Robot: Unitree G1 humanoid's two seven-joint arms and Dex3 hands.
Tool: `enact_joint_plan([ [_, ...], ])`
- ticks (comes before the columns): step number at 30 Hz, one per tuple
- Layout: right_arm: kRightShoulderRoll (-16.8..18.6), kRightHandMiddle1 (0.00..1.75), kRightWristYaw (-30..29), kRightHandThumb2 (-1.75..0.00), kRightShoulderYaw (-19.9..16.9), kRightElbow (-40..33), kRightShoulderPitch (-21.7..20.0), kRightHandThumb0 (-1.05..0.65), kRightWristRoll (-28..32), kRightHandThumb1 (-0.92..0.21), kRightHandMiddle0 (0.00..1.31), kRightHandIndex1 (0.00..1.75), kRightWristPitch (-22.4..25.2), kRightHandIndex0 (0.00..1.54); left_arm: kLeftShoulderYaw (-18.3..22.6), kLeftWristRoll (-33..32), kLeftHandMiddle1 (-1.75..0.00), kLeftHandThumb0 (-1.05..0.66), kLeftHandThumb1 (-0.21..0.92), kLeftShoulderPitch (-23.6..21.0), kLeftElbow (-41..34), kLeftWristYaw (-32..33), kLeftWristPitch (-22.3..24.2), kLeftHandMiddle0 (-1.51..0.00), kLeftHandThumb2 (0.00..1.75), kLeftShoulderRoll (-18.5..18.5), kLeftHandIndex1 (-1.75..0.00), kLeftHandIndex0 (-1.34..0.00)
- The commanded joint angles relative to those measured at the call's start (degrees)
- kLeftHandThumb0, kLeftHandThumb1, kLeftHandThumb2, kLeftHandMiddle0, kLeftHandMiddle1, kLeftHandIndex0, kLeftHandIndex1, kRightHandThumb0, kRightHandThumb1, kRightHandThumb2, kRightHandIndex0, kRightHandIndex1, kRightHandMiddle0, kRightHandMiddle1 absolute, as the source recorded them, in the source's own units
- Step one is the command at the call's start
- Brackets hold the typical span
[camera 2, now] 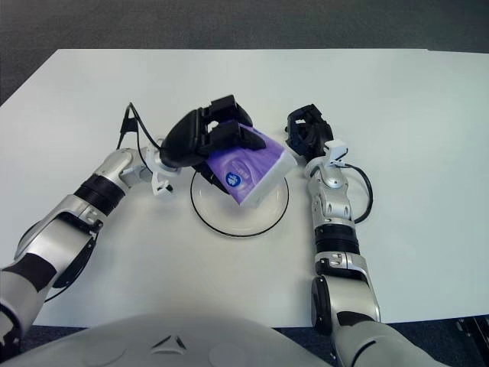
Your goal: Put the tissue paper into the plate.
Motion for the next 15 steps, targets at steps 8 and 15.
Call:
enact_joint_plan([
  [8, 0.4, 1.75, 0.7, -0.71, 0.4, 5.1, 2.7, -0.37, -0.8, -0.77, 0.3, 1.75, 0.6, 0.68, -1.4, -5.6, -1.25, -0.45, 0.92, -1.4, 2.6, -11.7, -2.8, -0.74, 0.09, 2.0, -0.99, -0.64],
  [15, 0.3, 1.75, 0.9, -0.72, 0.4, 6.0, 2.5, -0.37, -0.8, -0.77, 0.3, 1.75, 0.1, 0.68, -2.4, -10.6, -0.22, -0.75, 0.92, -2.5, 1.9, -22.8, -3.3, -0.67, 0.3, 4.1, -0.11, -0.49],
])
